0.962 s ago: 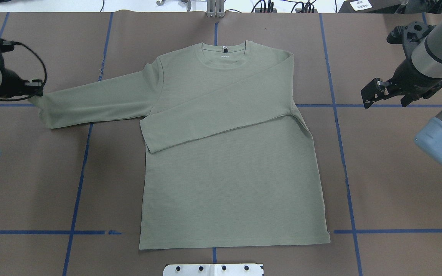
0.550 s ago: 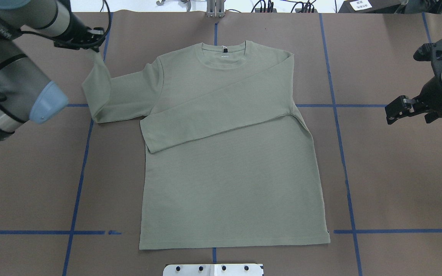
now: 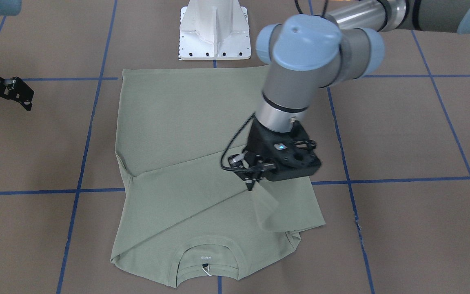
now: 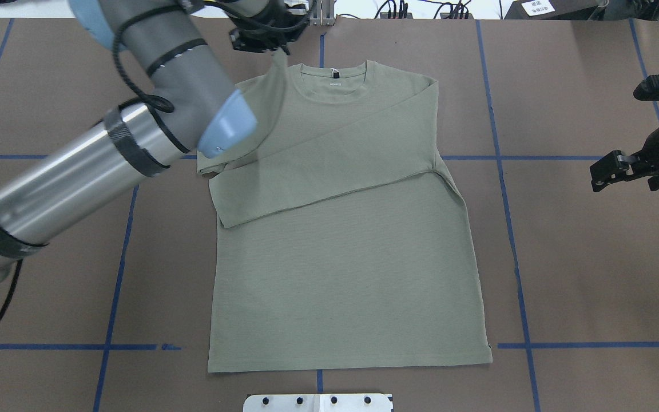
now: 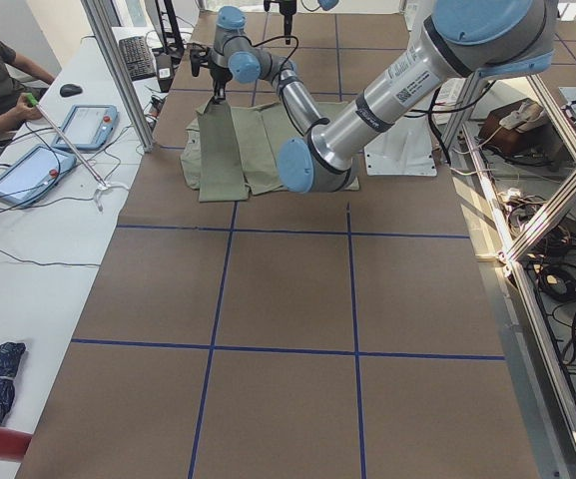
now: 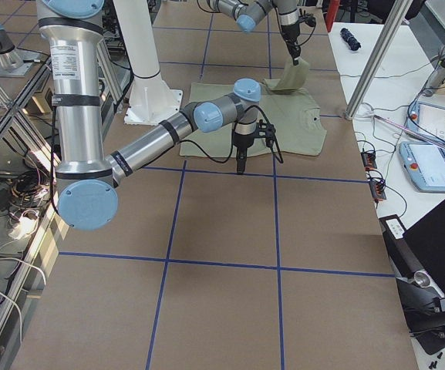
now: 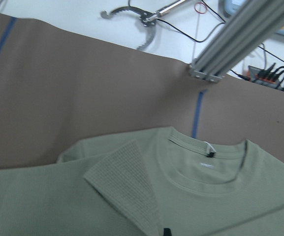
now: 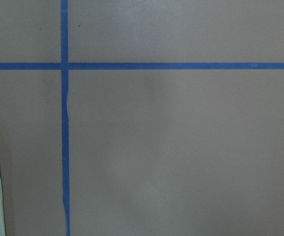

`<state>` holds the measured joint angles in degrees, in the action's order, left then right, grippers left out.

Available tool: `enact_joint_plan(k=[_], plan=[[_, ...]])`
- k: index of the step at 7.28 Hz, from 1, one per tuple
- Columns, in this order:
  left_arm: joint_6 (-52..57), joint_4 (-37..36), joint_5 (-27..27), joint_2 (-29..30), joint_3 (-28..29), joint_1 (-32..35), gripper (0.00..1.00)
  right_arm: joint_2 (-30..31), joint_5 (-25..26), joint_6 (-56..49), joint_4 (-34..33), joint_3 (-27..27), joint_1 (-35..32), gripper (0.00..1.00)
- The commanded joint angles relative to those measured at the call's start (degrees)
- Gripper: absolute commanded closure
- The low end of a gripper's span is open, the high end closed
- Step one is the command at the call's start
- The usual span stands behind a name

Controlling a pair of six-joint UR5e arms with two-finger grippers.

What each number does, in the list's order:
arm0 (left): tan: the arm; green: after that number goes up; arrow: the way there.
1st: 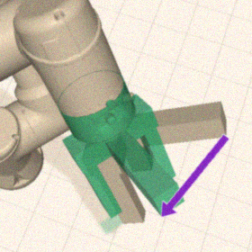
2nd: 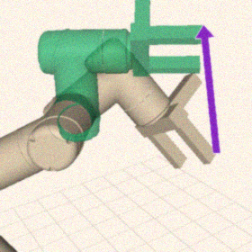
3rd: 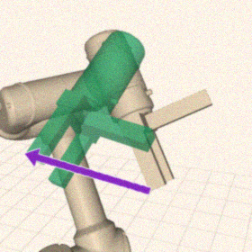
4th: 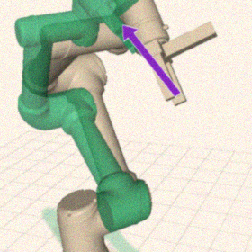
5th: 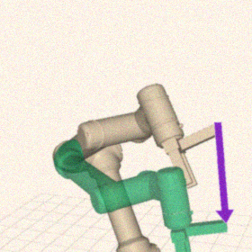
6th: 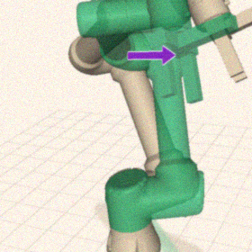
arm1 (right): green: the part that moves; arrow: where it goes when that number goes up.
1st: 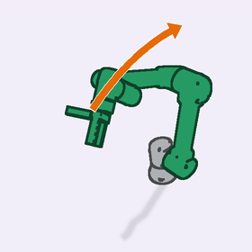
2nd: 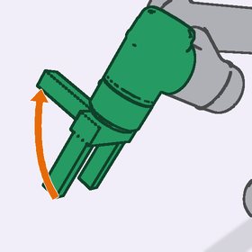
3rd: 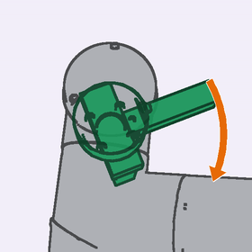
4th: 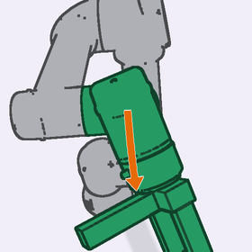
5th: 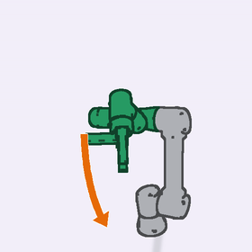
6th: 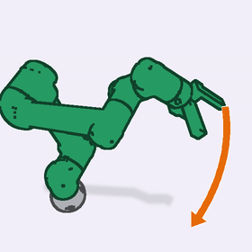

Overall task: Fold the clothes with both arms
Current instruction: 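Carry the sleeve with the left gripper across the shirt toward the opposite side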

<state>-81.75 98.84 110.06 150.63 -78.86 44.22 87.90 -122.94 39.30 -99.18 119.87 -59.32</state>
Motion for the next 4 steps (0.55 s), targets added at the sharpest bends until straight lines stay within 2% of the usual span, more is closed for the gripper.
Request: enact_joint_plan(k=[1,2,4], plan=[[-8.49,0.04,-5.95,4.05,0.81,-9.63,1.0,0.17,-0.02,-0.01,0.04,-0.34,-0.7,0.0],[-11.04,0.13,-6.26,4.41,0.73,-11.5,1.0,0.17,-0.02,-0.01,0.04,-0.43,-0.79,0.0],[-13.17,0.3,-10.28,4.59,1.25,-16.16,1.0,0.17,-0.02,0.16,0.04,-0.34,-0.79,0.0]])
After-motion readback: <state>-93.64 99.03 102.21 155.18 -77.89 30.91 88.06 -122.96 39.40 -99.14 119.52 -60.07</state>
